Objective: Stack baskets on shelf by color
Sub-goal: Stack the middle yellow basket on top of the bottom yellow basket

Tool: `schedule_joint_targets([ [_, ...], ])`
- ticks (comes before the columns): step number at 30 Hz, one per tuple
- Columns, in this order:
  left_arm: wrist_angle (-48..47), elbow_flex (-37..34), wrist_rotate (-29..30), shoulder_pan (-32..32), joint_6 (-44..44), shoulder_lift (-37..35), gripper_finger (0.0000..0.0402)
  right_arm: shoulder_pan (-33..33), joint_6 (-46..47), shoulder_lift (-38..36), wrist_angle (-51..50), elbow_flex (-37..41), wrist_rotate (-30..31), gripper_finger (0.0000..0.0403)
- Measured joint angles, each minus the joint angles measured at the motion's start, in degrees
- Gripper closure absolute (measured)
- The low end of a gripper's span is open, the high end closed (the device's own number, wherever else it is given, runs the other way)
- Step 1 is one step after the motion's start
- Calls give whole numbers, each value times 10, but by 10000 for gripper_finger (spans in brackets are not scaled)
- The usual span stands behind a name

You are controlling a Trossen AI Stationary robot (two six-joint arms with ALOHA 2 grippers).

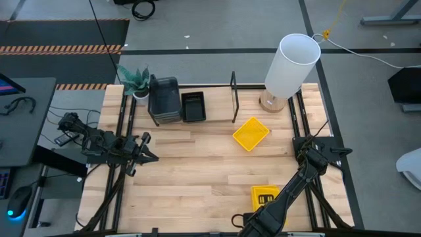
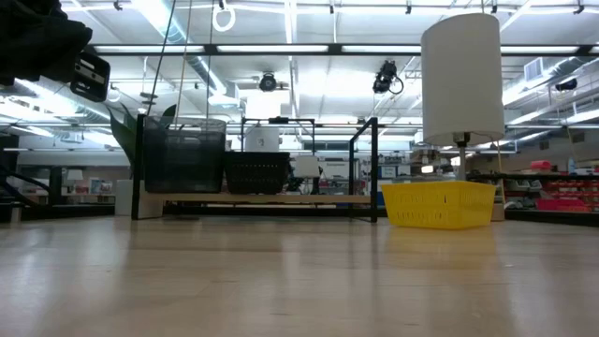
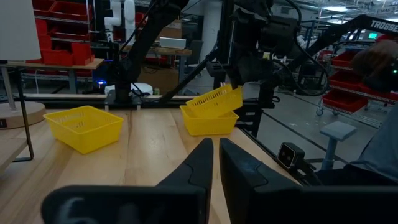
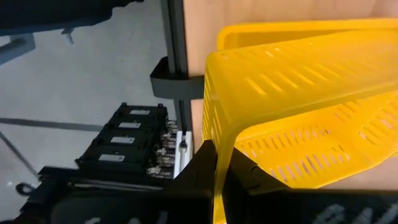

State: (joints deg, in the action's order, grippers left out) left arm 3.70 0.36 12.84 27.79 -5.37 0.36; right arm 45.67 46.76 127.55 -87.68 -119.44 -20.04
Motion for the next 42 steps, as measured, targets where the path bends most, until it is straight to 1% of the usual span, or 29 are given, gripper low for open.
schedule_joint_targets([
  [4,0,0,0,0,0,0,375,0,0,0,0,0,22,394],
  [8,0,0,0,0,0,0,378,-2,-4,0,0,0,56,394],
  [16,0,0,0,0,1,0,366,-9,8,0,-22,0,67,394],
  [21,0,0,0,0,1,0,372,-9,7,0,-24,1,84,394],
  [25,0,0,0,0,1,0,378,-12,6,-1,-22,29,82,394],
  [30,0,0,0,0,1,0,372,-16,-7,0,-24,77,44,393],
  [33,0,0,0,0,0,0,367,-18,-14,0,-24,86,37,392],
  [36,0,0,0,0,0,0,366,-19,-15,0,-23,86,44,379],
  [42,0,0,0,0,1,0,376,-20,-17,0,-17,86,51,336],
])
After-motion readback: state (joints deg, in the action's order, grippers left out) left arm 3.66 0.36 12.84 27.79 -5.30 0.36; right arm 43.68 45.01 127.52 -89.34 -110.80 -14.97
